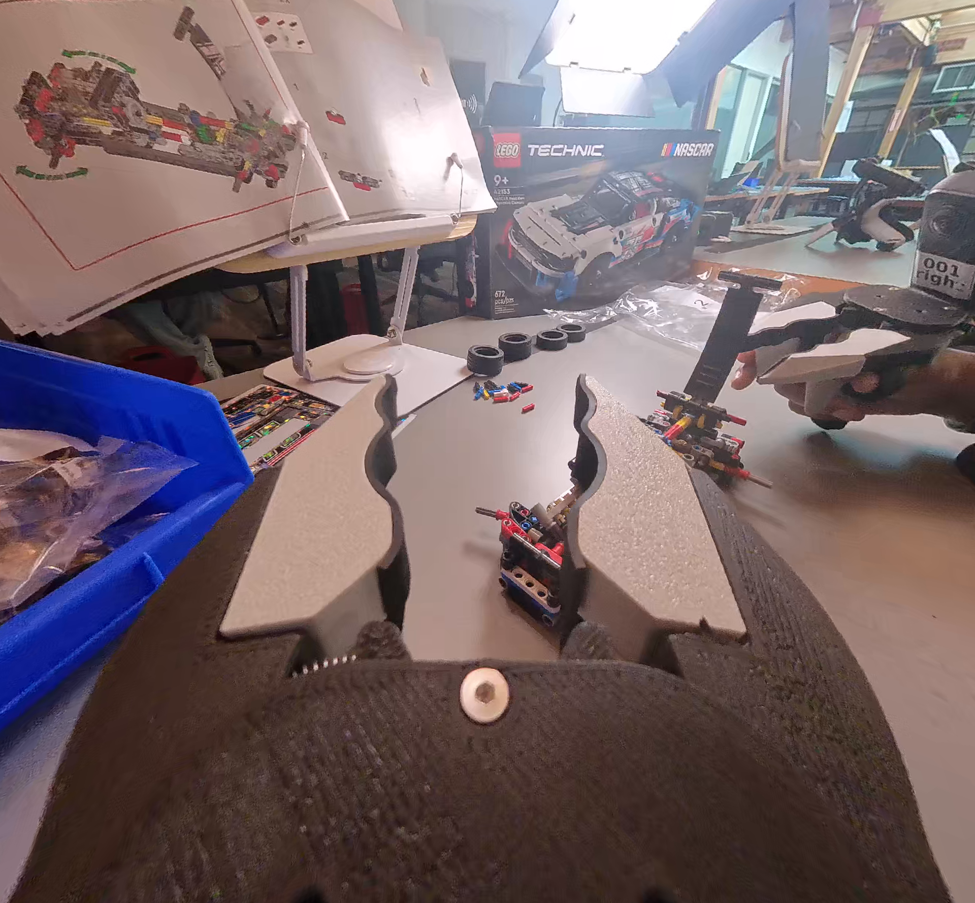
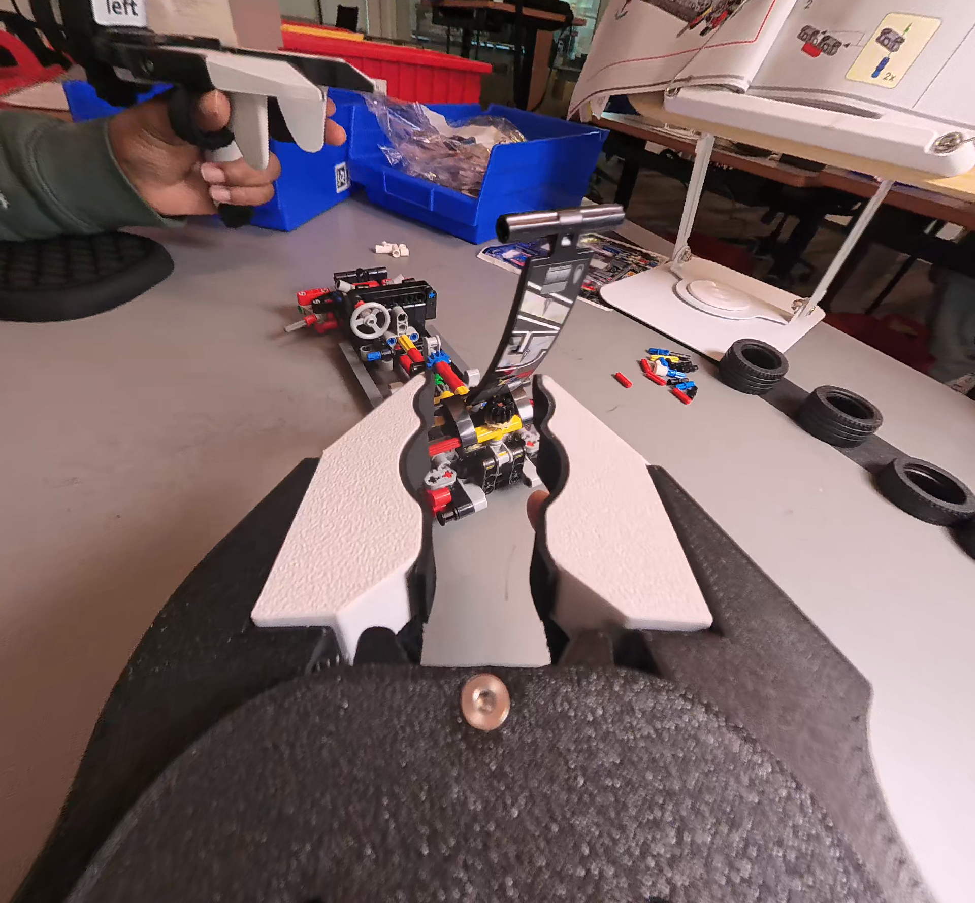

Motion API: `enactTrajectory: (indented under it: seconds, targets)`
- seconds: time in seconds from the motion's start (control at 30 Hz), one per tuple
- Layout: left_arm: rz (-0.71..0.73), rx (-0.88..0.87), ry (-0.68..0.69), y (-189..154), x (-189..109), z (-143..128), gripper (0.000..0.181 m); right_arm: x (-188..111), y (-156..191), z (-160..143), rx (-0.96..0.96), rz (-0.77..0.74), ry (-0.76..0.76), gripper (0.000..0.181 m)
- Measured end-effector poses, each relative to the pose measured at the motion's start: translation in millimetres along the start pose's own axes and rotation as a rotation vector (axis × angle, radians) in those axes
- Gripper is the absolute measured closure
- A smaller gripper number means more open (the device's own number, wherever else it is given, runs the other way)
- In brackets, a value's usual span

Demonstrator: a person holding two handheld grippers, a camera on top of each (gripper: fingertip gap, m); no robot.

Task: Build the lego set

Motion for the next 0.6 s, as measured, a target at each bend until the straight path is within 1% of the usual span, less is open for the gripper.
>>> enactTrajectory:
  seconds: [0.23,0.37,0.5,0.57,0.6]
  targets:
    - [0.012,-0.038,-0.030,5.8,-3.4,4.6,0.115,-5.0,-6.3,3.7,0.027,-0.029,-0.036,0.146]
    - [0.016,-0.025,-0.026,5.3,-3.5,4.8,0.116,-6.5,-9.4,5.4,0.014,-0.067,-0.036,0.147]
    - [0.019,0.001,0.011,8.5,-3.3,2.9,0.122,-8.8,-11.5,7.8,0.006,-0.089,-0.039,0.150]
    - [-0.010,0.009,0.061,8.9,-1.9,-1.9,0.130,-9.9,-10.9,9.6,0.001,-0.086,-0.042,0.150]
    - [-0.029,0.011,0.099,8.7,-0.4,-6.2,0.129,-10.3,-9.8,10.5,-0.005,-0.081,-0.041,0.150]
Point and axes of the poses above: each gripper's, where its closed fingertips meet, x out along the fingers, z out of its top, y = z × x across the jaws, the point moved 6 cm from there along -x, back along the fingers, and after that the axes turned 2 degrees about -x, right-handed, at the moved point
